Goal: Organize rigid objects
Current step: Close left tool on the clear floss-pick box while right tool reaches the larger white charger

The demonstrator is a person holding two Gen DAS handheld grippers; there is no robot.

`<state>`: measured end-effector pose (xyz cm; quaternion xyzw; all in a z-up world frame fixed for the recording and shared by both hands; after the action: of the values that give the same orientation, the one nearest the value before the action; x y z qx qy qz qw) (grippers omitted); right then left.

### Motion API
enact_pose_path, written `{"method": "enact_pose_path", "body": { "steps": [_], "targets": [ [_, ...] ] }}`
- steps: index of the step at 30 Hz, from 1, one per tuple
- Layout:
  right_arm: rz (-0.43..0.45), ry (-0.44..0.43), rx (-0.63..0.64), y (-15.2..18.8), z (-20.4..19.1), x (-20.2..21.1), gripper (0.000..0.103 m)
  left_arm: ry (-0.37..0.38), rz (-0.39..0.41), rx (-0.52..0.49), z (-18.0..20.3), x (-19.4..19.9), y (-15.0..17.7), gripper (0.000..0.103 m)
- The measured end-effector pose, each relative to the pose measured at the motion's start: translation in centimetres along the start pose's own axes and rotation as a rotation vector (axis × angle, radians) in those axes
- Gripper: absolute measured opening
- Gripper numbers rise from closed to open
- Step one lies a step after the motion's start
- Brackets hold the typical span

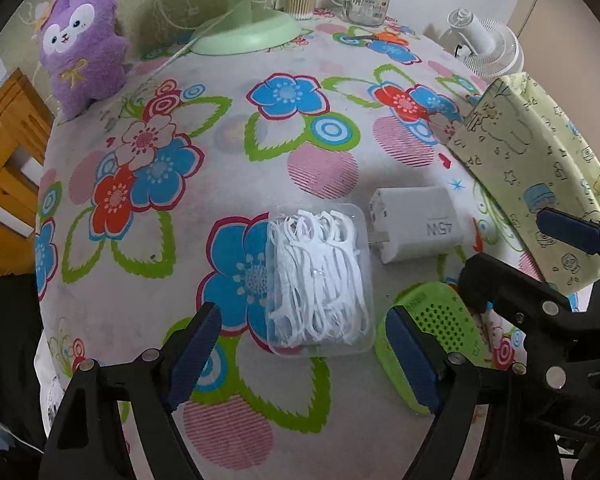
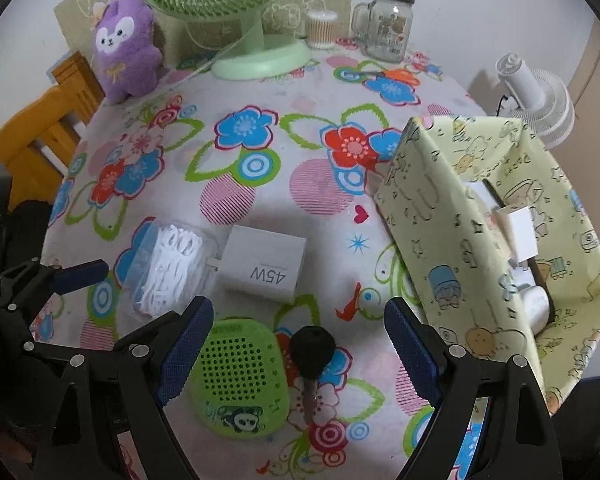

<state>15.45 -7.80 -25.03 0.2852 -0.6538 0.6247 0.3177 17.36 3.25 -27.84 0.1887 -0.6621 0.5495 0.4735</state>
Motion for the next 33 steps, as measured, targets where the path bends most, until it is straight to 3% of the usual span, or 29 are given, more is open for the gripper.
{"method": "enact_pose_path", "body": {
  "steps": [8, 16, 20, 33],
  "targets": [
    [-0.031, 0.027, 0.008, -0.2, 0.2, -1.8, 0.089, 0.02, -0.016, 0.012, -0.2, -1.4, -0.3, 0.085],
    [-0.07, 0.009, -0.009, -0.3, -0.3, -3.4, 0.089, 0.023, -0.036, 0.017, -0.1, -2.5, -0.3, 0.074],
    [-0.085, 0.001, -0.014, -0.4, -0.7, -4.0, 0.089, 0.024, -0.031, -0.006, 0.2, -2.5, -0.7, 0.061],
    [-0.129, 0.004, -0.037, -0.8, -2.1, -6.2, 0.089, -0.019, -0.049, 0.049, -2.6, -2.7, -1.0, 0.061]
  ]
}}
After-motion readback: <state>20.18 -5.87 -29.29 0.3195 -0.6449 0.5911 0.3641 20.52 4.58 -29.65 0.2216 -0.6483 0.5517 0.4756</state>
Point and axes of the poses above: each gripper's, at about its wrist camera, not at the fingertips, and x roughly against the way its jaws point, z to its right, y to its underside, the point moved 10 cm from there along -x, roughly the way its jaws point, and after that the axes turned 14 degrees about z, right-handed, at the moved point
